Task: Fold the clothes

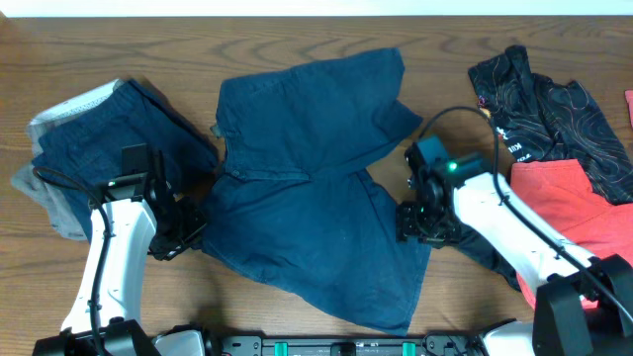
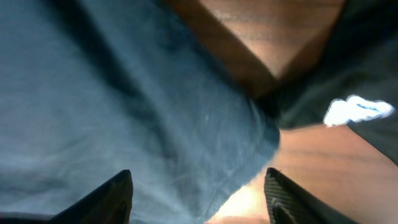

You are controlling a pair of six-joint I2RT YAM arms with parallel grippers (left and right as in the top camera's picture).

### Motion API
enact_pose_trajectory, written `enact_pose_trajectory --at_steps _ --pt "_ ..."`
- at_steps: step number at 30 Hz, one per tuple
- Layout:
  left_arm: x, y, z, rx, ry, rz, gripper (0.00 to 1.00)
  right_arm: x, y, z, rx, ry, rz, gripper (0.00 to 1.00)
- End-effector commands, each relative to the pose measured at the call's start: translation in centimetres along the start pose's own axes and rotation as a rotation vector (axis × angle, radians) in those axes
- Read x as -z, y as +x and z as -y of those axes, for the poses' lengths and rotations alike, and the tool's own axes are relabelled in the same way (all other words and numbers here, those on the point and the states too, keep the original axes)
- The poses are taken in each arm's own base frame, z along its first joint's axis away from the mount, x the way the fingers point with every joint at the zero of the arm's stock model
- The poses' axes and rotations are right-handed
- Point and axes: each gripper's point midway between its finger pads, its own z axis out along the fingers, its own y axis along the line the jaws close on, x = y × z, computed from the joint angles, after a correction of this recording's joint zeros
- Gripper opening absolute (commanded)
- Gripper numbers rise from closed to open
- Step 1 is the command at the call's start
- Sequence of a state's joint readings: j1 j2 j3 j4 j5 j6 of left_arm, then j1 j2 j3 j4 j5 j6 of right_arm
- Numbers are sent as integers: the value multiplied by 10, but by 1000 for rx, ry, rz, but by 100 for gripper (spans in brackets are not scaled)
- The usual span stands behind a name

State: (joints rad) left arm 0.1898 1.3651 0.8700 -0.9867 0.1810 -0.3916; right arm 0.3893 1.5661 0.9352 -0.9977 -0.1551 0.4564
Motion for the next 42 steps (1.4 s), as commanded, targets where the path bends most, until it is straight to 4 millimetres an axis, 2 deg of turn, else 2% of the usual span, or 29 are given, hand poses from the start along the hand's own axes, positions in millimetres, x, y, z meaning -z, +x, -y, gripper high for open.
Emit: enact_pose_trajectory --at_steps 1,4,6,7,9,10,16,19,21,24,25,26,27,28,29,31,36,39,42 --pt "6 -5 3 0 16 21 6 -22 5 12 -54 35 3 63" --pt "6 -3 8 -1 46 6 5 -34 0 12 -72 15 40 60" --pt "6 -2 10 -2 54 2 6 -36 -8 12 -93 10 75 50" --pt "6 -2 10 -5 54 3 6 -36 -13 13 -94 12 98 41" --pt "6 -1 12 -14 55 5 6 -34 -25 16 -98 26 153 12" --pt "5 -1 14 -22 56 6 6 -33 -32 17 -100 31 180 1" --pt "4 3 30 -96 64 17 6 -29 -64 41 -175 75 290 1" --pt "3 -1 43 -143 86 52 6 -23 -91 61 -241 62 368 1" --pt "4 -6 53 -163 108 87 6 -10 -115 74 -270 27 448 1" --pt "6 -15 65 -179 140 136 6 22 -152 80 -239 -63 551 1" --pt "6 -18 67 -183 147 147 6 33 -160 80 -230 -86 571 5" --pt "7 -19 69 -186 152 154 6 45 -167 79 -221 -115 581 21" --pt "7 -20 69 -186 154 156 6 54 -170 76 -212 -141 578 43" --pt "7 -19 69 -186 153 154 6 63 -169 72 -205 -166 560 55" --pt "6 -18 68 -185 149 148 6 69 -165 68 -203 -181 528 61" --pt "5 -13 64 -181 136 125 7 75 -151 67 -214 -171 452 67" --pt "3 2 53 -171 97 62 8 65 -90 68 -341 -133 193 72" --pt "2 5 51 -169 89 50 8 53 -51 59 -407 -149 48 73" --pt "2 4 51 -169 89 51 8 40 -18 38 -432 -236 -38 73"
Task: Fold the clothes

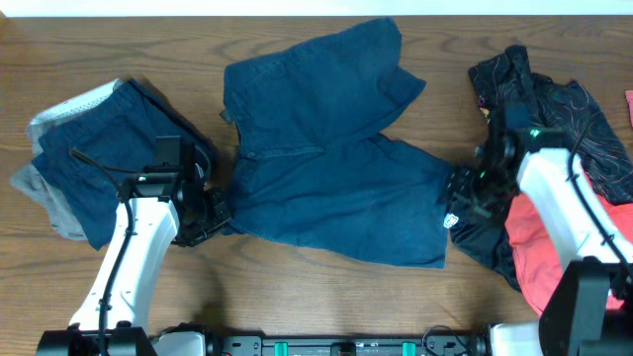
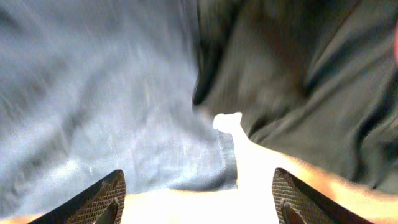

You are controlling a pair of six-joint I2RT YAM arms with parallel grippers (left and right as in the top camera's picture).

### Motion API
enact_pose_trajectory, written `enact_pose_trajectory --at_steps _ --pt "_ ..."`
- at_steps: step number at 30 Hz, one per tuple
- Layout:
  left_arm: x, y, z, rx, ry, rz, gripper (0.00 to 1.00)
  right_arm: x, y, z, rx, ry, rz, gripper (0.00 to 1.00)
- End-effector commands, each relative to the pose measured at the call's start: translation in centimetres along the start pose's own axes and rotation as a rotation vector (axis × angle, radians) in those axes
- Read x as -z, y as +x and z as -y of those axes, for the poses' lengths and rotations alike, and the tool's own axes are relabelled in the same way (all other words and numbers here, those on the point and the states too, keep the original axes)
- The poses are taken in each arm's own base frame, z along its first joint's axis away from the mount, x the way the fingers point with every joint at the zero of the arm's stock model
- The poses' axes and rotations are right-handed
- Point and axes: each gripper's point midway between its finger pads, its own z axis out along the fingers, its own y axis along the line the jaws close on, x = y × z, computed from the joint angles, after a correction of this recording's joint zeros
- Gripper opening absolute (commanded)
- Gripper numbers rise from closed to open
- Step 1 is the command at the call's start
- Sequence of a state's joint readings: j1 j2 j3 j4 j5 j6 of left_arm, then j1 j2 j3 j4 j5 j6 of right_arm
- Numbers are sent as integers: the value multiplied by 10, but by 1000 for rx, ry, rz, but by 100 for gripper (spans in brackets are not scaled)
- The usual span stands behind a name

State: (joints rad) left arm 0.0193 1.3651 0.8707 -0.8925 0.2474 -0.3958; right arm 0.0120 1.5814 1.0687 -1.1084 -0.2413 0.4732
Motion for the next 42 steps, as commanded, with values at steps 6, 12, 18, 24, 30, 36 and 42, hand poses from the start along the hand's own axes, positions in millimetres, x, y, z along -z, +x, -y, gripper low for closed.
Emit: enact_pose_trajectory --at_steps 6,12,18,24,30,36,42 --pt "5 -6 -1 8 -9 26 8 -24 83 -3 -108 -103 -101 73" --pt "5 -6 -1 8 -9 26 8 -48 113 11 -217 -82 -114 71" --pt "5 -5 -1 9 -11 23 8 -74 120 20 -276 -84 -123 70" --pt "5 -5 -1 9 -11 22 8 -92 85 29 -351 -82 69 67" --pt "5 -5 -1 9 -11 22 8 -92 65 37 -379 -56 188 49" --pt "5 -2 -3 11 -17 9 8 -92 63 36 -338 -53 196 1" --pt "7 20 -1 -18 5 -83 6 -76 57 33 -226 -42 208 1"
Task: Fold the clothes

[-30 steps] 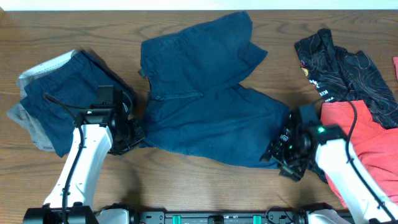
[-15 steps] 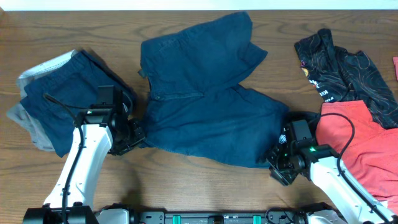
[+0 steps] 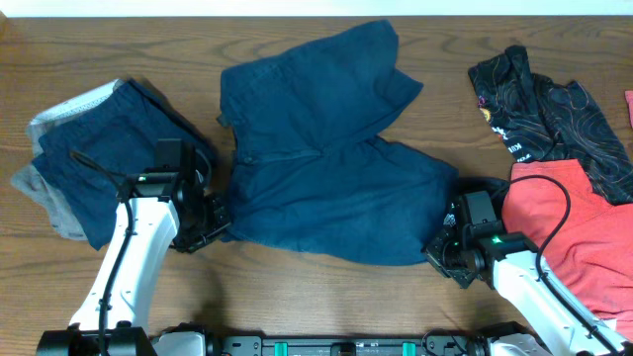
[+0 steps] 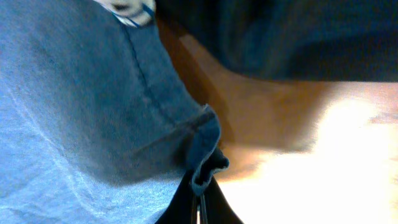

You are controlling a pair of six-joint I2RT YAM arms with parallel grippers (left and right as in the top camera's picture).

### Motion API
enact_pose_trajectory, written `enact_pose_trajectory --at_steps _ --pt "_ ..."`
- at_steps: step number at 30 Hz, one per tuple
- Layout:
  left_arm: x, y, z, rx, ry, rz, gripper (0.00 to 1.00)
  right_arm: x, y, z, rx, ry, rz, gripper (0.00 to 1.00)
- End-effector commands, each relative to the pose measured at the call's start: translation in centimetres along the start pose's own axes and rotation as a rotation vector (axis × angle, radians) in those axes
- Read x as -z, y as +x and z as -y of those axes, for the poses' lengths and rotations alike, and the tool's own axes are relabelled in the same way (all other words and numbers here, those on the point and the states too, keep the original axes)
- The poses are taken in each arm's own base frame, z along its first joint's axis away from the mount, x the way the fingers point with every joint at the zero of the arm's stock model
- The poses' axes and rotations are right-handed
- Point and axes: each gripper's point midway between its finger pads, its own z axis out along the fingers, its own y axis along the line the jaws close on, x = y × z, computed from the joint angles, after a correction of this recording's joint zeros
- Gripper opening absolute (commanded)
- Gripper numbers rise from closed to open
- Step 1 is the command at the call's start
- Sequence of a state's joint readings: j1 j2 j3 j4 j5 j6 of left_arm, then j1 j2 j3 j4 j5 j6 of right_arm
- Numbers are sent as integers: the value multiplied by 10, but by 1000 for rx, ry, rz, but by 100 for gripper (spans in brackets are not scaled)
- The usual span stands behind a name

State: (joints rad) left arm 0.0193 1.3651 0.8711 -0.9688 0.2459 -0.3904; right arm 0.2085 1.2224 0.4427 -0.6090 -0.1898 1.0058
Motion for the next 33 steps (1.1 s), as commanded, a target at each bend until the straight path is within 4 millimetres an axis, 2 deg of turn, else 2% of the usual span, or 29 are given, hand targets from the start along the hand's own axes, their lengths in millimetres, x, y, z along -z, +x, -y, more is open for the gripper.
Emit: enact_pose_trajectory --at_steps 1,5,11,14,17,20,22,26,30,33 --pt "8 11 11 -47 67 -45 6 15 -16 3 79 42 57 1" --pt "20 34 15 -82 118 -102 6 63 -39 -5 116 37 118 1" --pt "57 67 8 -138 151 -40 6 158 -71 -9 177 18 262 1" --pt "81 79 7 -161 183 37 6 188 -73 -7 219 25 287 1" --pt "105 92 6 -186 217 122 6 208 -70 -3 254 44 295 1" --pt "130 98 8 -216 258 226 6 228 -75 -12 303 24 346 1" --pt "144 95 13 -238 289 304 6 242 -85 -23 335 -8 409 1" --pt "159 71 22 -253 313 438 6 258 -103 -58 428 -113 509 1" --pt "161 36 9 -125 204 525 6 251 -121 -89 489 -166 533 1" --pt "161 11 2 -34 143 568 6 235 -134 -116 548 -200 522 1"
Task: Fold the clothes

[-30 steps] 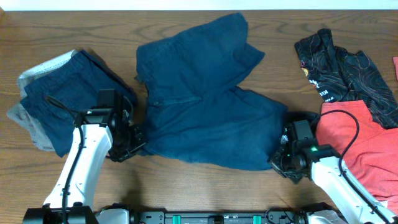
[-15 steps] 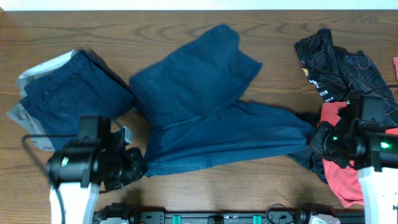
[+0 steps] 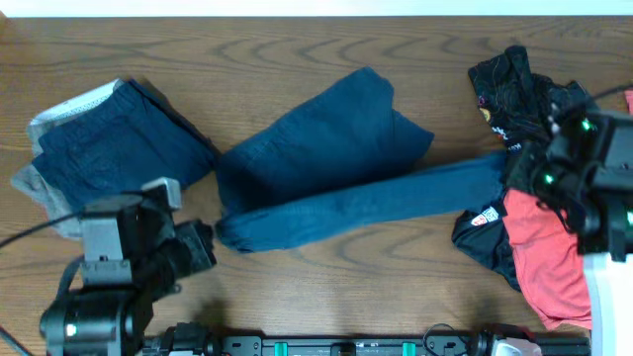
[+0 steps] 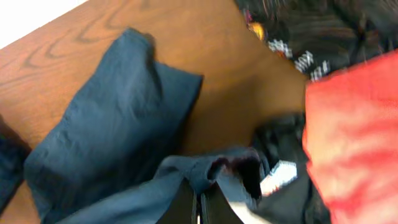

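The dark blue shorts (image 3: pixel 326 148) lie mid-table, their front edge lifted into a taut band running left to right. My right gripper (image 3: pixel 511 166) is raised at the band's right end. In the right wrist view my right gripper (image 4: pixel 199 190) is shut on a bunched hem of the shorts (image 4: pixel 112 130), which hang below it. My left gripper (image 3: pixel 210 245), also raised, sits at the band's left end and appears shut on that corner; its jaws are hard to make out.
A pile of blue and grey clothes (image 3: pixel 99 148) lies at the left. A black patterned garment (image 3: pixel 524 89), a red one (image 3: pixel 549 257) and a dark piece with a white label (image 3: pixel 485 229) lie at the right. Bare wooden table (image 3: pixel 346 297) shows in front.
Both arms have risen towards the camera. The shorts' front edge, flat on the table before, is now lifted and stretched between the grippers. The right gripper has moved back and to the right, still shut on the hem.
At first the shorts lay askew, the right gripper open at their right edge and the left gripper at their left edge. Then they lay spread wider, with the right gripper still open. Then the right gripper was shut on the front right corner. Now that edge is lifted.
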You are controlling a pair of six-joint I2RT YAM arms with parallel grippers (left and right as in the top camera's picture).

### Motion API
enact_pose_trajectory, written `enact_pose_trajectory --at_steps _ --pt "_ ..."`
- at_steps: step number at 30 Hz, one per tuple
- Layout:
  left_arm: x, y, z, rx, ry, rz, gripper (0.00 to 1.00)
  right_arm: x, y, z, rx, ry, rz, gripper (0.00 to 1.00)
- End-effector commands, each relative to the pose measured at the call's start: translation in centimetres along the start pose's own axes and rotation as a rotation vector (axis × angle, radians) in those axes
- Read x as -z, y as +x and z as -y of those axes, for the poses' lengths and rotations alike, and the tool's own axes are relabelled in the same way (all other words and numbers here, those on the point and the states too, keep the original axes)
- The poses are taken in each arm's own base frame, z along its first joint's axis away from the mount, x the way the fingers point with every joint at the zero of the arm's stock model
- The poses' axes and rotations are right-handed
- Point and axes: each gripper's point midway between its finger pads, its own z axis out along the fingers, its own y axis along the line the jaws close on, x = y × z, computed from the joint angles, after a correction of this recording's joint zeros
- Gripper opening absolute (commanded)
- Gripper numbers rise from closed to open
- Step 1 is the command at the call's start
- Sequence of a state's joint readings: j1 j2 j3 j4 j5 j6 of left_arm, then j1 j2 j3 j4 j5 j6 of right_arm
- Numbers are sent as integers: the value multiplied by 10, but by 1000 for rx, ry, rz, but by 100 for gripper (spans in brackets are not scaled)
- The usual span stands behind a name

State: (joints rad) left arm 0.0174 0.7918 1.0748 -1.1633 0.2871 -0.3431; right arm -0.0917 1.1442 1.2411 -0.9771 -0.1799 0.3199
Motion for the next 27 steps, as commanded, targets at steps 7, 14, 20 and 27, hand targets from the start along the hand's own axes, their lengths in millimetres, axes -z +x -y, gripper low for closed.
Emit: enact_pose_trajectory --at_steps 7,14,20,27 --pt "-47 -64 -35 136 -244 93 6 -94 -28 -42 147 -69 -5 1" --pt "-99 -18 -11 222 -108 -284 6 -130 -22 -49 176 -55 -37 1" --pt "-100 48 19 110 28 -621 6 -128 -19 -30 169 36 -46 1" --pt "-116 32 -10 74 -180 -497 6 -125 -1 -12 161 114 -122 1"
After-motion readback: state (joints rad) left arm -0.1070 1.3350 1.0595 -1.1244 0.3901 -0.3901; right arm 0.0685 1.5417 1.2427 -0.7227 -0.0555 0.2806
